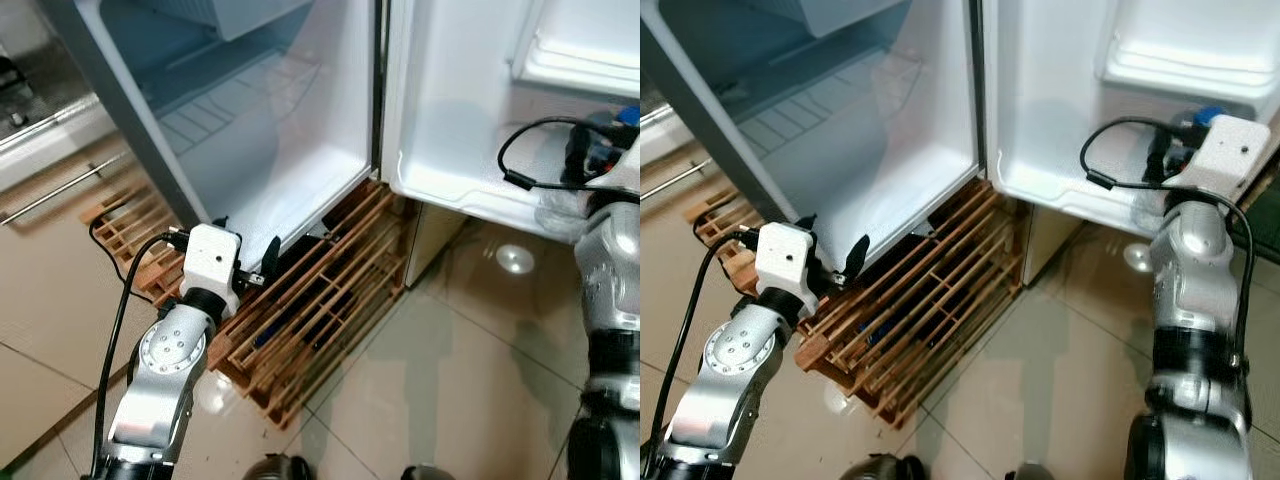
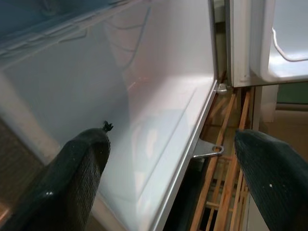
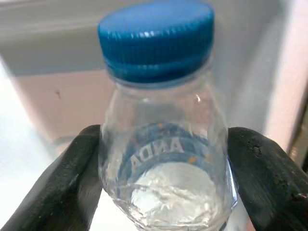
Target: Restocking fridge
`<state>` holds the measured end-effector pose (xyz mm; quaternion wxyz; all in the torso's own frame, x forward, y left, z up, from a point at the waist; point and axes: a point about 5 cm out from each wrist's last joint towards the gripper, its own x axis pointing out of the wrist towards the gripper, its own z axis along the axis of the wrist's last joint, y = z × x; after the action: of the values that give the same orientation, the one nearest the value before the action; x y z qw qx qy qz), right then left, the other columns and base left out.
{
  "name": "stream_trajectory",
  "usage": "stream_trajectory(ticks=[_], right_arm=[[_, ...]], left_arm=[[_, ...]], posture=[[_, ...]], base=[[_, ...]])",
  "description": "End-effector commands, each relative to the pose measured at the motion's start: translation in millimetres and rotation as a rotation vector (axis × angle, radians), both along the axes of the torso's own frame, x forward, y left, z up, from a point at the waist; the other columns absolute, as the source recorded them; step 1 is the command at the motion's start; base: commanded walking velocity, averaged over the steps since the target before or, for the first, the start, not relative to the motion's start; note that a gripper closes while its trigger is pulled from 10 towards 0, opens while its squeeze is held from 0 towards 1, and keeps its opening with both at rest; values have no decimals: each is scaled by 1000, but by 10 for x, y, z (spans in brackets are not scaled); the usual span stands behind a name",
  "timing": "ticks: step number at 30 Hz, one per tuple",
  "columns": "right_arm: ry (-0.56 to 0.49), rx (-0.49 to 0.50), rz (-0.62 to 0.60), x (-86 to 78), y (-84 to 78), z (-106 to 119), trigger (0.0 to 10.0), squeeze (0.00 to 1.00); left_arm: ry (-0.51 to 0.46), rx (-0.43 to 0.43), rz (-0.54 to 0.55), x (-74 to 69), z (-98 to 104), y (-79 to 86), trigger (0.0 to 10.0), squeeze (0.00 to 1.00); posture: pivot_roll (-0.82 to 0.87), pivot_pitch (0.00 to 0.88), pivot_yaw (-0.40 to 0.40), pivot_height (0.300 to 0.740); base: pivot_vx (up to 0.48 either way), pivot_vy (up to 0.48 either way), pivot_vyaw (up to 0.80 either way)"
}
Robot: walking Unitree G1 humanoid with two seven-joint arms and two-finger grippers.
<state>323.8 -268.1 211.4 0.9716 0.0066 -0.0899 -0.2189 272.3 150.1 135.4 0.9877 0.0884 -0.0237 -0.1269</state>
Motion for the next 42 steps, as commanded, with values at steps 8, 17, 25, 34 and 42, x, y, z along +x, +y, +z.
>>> stream_trajectory(ticks=[8,17,25,34,42], right_arm=[[-19,-59,-31,-292,294,129,10000,1000],[-11,-235,67,-591,599,-2,10000,1000],[61,-367,149,-1066,677,-474,10000,0],[327,-156,241,-873,498,-1210,10000,0],[297,-175,305,-671,596,-1170,10000,0]], left_arm=[[-9,4,11,37,6,-28,10000,0],[-30,-13,26,75,32,-26,10000,0],[42,-114,13,-103,-30,95,10000,0],[5,-181,195,-18,-33,178,10000,0],[47,-194,296,-73,-165,219,10000,0]], posture=[[-66,103,119,740],[-79,73,96,740],[-117,10,79,740],[-110,0,2,740],[-73,0,-24,740]], base=[[0,0,0],[0,0,0],[0,0,0],[0,0,0],[0,-240,0]])
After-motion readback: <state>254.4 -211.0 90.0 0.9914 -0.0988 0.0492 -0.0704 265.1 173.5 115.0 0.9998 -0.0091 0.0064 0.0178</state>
